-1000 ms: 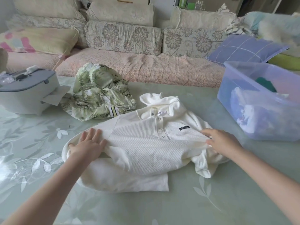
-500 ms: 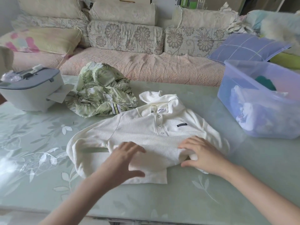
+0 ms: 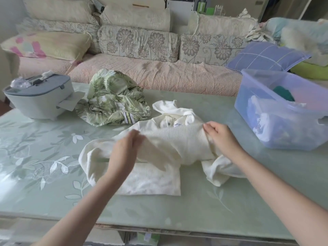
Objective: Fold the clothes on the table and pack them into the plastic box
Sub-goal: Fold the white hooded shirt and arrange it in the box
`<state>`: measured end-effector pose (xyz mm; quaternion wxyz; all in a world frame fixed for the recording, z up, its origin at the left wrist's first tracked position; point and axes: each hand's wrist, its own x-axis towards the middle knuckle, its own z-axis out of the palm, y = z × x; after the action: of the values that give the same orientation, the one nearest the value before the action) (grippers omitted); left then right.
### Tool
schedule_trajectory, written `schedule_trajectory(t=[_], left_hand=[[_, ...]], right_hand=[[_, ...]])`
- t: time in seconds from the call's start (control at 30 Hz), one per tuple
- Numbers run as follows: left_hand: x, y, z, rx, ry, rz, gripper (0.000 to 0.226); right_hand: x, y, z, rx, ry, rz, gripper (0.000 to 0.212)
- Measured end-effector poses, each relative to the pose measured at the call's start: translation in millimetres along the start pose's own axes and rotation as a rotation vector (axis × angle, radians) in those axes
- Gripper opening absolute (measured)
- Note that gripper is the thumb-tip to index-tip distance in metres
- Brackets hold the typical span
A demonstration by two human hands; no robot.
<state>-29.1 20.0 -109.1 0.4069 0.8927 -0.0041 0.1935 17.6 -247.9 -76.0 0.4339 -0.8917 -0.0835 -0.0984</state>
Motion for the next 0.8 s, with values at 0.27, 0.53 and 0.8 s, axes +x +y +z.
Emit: schedule_trajectory(t=[0.27,0.53,0.8], left_hand=[[-9,-5,2,0.299,0.051,0.217,0.028],[-51,-35,24,0.366,-0.327,0.339,0.061],[-28,-22,4,0.296,-0.06,0.073,0.03]], right_hand=[[-25,2,20,-0.46,0.155,-0.122,0.015],[-88,25,31,-0.707,-0.171,-0.259,0.087],[-103,55,11,-0.939,0.028,-0.334,0.081]])
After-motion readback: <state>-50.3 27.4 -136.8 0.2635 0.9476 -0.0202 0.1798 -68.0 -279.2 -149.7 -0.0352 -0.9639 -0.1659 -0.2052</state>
